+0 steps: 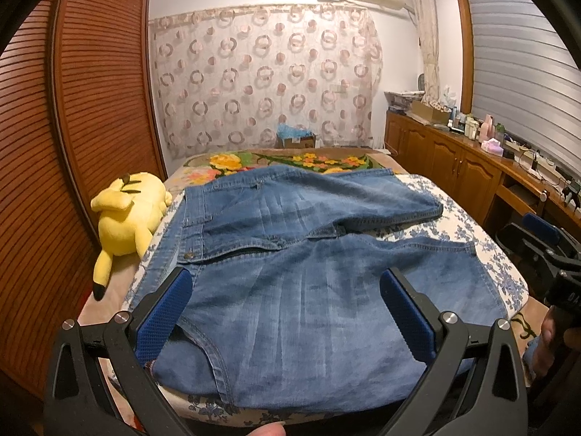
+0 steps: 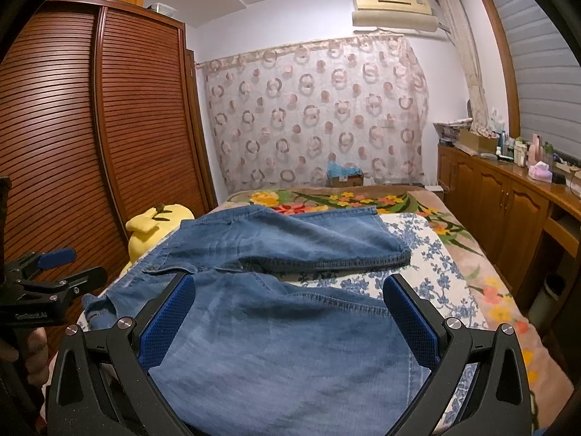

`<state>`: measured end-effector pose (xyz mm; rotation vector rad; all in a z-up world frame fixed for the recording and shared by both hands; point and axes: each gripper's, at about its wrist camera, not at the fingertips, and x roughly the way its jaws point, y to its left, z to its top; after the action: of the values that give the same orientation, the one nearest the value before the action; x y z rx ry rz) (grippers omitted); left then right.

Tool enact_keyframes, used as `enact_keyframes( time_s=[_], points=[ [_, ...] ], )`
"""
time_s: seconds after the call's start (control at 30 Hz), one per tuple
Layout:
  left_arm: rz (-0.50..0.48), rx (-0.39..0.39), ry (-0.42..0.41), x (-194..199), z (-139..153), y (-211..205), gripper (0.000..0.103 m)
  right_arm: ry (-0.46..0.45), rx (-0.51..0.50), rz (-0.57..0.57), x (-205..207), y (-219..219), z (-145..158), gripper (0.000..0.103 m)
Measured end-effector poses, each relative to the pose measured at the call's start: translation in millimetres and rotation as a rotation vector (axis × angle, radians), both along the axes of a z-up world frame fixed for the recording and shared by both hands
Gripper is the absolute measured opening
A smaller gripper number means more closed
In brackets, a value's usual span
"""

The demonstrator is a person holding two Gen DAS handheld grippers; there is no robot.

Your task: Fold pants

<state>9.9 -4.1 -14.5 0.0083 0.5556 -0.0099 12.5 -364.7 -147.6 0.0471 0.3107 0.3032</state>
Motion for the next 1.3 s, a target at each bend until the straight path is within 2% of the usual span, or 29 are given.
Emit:
enact_keyframes(
  time_s=[0.77,1.07,1.17,1.3],
  points=[
    [-0.002,-0.004,0.093,16.7,-35.7,22.9,0.103,0.057,-0.017,-0.042,11.9,-6.7,-6.1,0.103],
    [0.046,-0.026,0.129,23.1,-57.1,66.1,0.103,0.125,-0.087,-0.092,23.3,-9.1,-14.0,0.103],
    [0.089,-0.052,0.124,19.9,-60.5,89.2,0.1,0.157,-0.103,-0.105,23.2,-12.2,-12.7,0.103],
    [0.141,-0.042,0.129,15.8,-65.6,115.1,0.097,0.199,-0.117,-0.111,19.8,-14.9,-11.3,0.103]
  ],
)
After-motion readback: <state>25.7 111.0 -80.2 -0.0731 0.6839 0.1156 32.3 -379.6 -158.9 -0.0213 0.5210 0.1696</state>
